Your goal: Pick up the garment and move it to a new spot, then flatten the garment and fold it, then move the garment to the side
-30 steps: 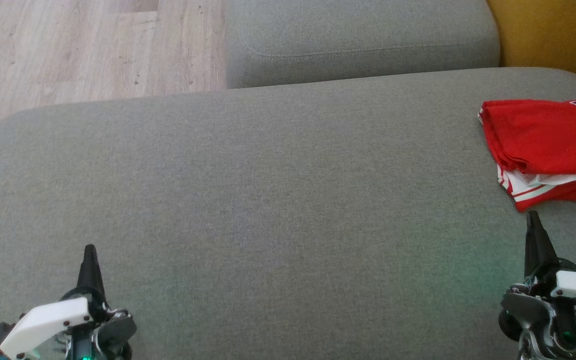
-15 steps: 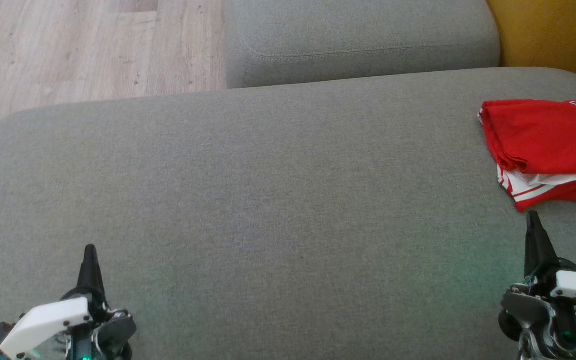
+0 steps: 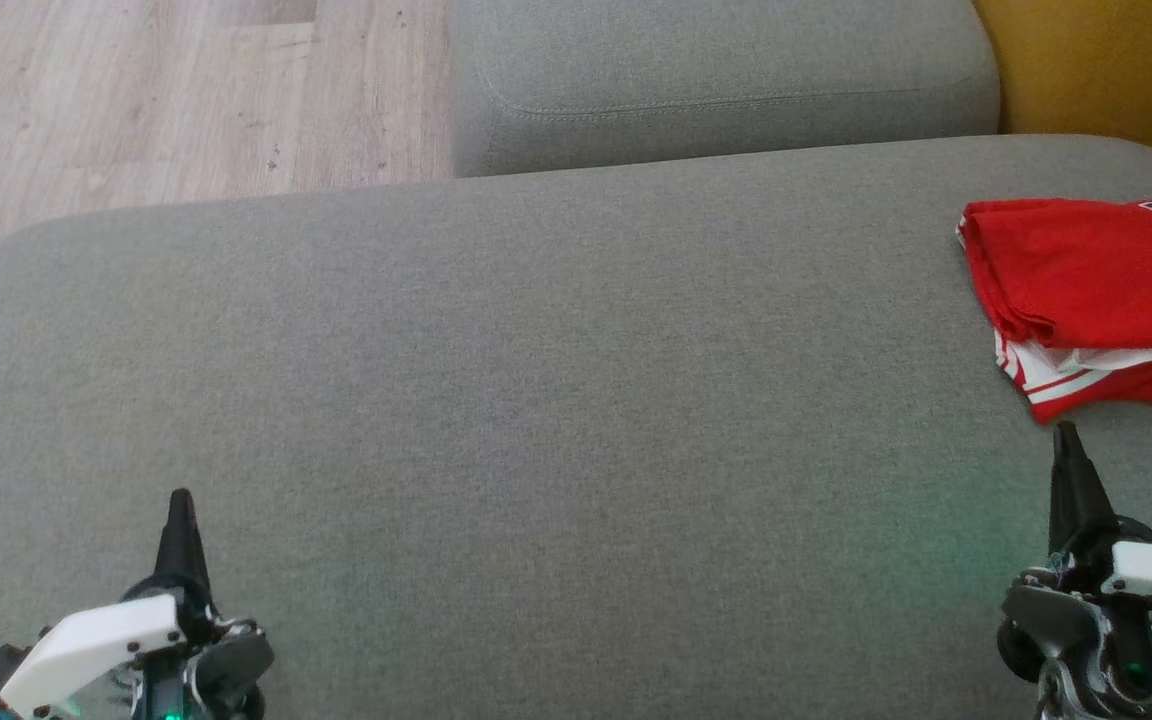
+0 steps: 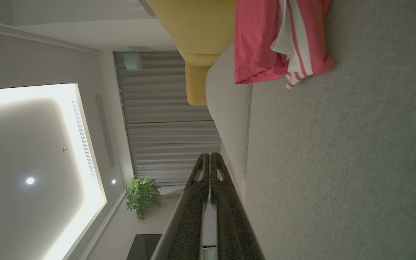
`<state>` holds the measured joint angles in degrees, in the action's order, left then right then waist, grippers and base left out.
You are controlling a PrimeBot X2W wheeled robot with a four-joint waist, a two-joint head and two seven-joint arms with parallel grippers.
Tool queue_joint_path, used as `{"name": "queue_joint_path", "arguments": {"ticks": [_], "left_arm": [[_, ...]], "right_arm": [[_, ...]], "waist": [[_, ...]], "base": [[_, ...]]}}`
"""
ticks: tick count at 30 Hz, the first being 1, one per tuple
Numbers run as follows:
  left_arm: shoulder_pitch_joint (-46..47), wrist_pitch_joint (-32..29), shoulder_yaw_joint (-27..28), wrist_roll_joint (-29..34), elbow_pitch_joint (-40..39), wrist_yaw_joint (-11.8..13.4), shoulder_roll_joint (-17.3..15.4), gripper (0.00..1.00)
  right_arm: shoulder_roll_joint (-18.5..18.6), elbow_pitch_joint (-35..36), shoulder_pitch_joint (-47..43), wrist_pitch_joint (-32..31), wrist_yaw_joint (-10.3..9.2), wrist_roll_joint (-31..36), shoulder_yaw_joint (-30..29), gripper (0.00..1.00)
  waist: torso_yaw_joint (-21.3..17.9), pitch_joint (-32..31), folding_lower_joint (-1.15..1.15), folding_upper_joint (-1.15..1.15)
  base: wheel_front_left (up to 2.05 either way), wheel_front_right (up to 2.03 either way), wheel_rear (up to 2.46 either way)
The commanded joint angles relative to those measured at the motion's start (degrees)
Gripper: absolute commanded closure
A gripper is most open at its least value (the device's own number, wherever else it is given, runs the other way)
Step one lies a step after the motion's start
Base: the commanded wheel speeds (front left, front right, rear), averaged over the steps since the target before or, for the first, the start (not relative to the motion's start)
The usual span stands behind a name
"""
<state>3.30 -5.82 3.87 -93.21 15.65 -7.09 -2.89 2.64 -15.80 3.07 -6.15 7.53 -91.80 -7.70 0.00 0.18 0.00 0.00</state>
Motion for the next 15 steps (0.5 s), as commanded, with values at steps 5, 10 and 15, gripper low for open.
{"name": "queue_joint_path", "arguments": {"ticks": [5,10,15], "left_arm": [[2.85,-0.38,2.28,0.75,-1.62,-0.40,-0.28,1.00],[2.85,-0.40,2.31,0.78,-1.62,-0.40,-0.26,1.00],[2.86,-0.42,2.34,0.80,-1.62,-0.40,-0.24,1.00]], "right_arm": [[0.25,1.78,3.12,-0.38,-0.04,-0.32,1.12,1.00],[0.25,1.78,3.12,-0.38,-0.04,-0.32,1.12,1.00],[0.24,1.78,3.12,-0.38,-0.04,-0.32,1.12,1.00]], "waist": [[0.00,0.00,0.00,0.00],[0.00,0.00,0.00,0.00],[0.00,0.00,0.00,0.00]], "base": [[0.00,0.00,0.00],[0.00,0.00,0.00],[0.00,0.00,0.00]]}}
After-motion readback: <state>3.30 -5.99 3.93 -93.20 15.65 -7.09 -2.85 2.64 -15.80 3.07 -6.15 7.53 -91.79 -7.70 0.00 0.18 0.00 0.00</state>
